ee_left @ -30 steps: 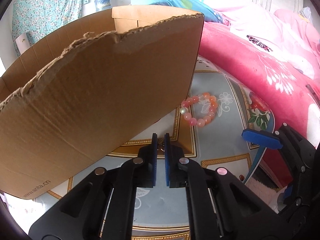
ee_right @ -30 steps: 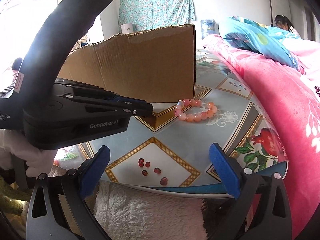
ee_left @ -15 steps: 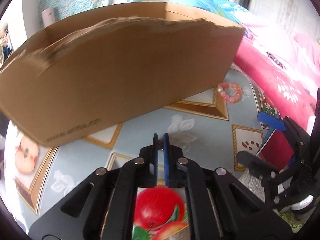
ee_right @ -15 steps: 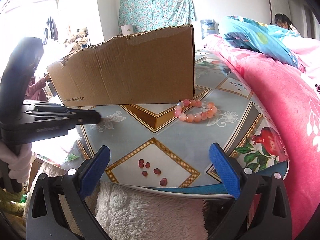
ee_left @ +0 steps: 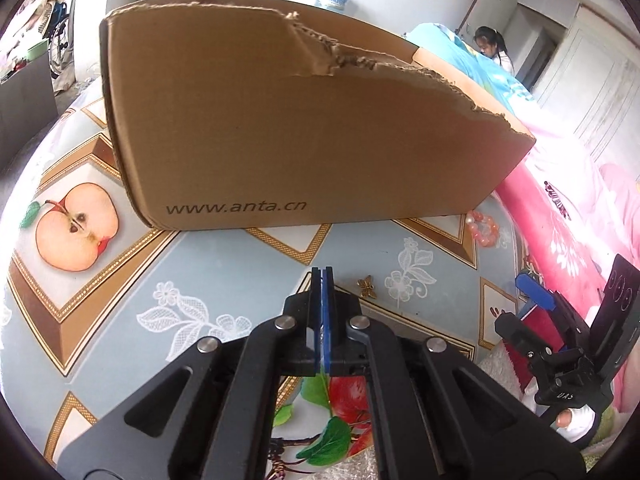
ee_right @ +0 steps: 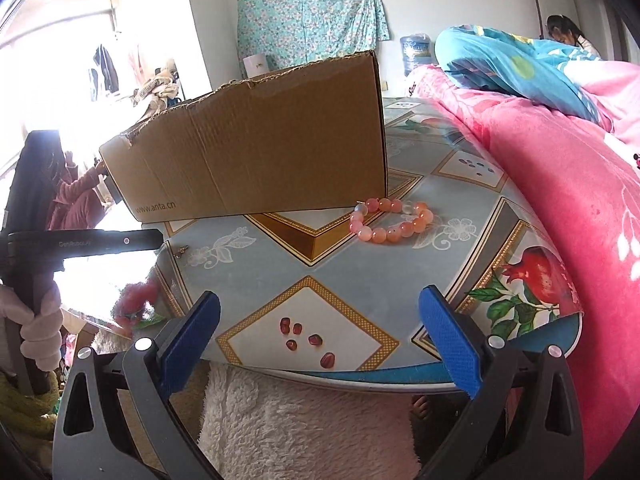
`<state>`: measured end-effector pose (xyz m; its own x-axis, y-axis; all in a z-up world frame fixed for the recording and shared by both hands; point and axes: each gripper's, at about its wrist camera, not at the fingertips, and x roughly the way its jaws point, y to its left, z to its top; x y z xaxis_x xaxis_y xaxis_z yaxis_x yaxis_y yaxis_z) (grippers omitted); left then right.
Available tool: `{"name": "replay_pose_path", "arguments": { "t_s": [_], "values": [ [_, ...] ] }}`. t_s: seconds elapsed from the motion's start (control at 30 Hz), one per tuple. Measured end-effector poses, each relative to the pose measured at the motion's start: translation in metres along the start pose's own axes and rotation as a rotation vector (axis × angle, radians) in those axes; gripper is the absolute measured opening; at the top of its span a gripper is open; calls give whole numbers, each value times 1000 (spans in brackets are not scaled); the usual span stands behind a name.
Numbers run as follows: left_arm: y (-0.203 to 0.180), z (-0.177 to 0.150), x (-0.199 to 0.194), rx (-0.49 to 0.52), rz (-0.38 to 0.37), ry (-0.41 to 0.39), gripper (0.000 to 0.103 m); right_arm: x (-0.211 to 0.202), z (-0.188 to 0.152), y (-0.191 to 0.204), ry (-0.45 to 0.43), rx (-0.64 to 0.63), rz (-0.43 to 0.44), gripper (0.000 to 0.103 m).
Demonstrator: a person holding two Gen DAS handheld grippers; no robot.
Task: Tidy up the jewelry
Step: 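Lower the left gripper onto the small gold charm and close it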
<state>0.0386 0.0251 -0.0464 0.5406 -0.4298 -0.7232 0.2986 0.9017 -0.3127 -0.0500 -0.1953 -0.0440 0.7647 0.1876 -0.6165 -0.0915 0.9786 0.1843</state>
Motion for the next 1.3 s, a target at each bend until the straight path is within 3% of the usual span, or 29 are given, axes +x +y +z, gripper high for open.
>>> {"name": "replay_pose_path", "arguments": {
  "t_s": [0.23,0.47,0.7,0.83,1.13,1.3],
  "values": [
    [-8,-5,-4,48,6,-24,1,3,4,9,38,-23,-60,97],
    [-18,-13,-6,119,31,-25,11,16,16,19,53,-60,-146,97],
    [-31,-10,1,207,135,-43,11,36,26,14,92,-27,-214,97],
    [-41,-12,0,261,161,-42,21,36,24,14,84,-22,-217,97],
    [-60,-17,3,306,152,-24,24,35,22,14,71,-23,-213,97],
    [-61,-17,2,285,105,-8,25,34,21,15,65,-26,-205,97]
  ]
}}
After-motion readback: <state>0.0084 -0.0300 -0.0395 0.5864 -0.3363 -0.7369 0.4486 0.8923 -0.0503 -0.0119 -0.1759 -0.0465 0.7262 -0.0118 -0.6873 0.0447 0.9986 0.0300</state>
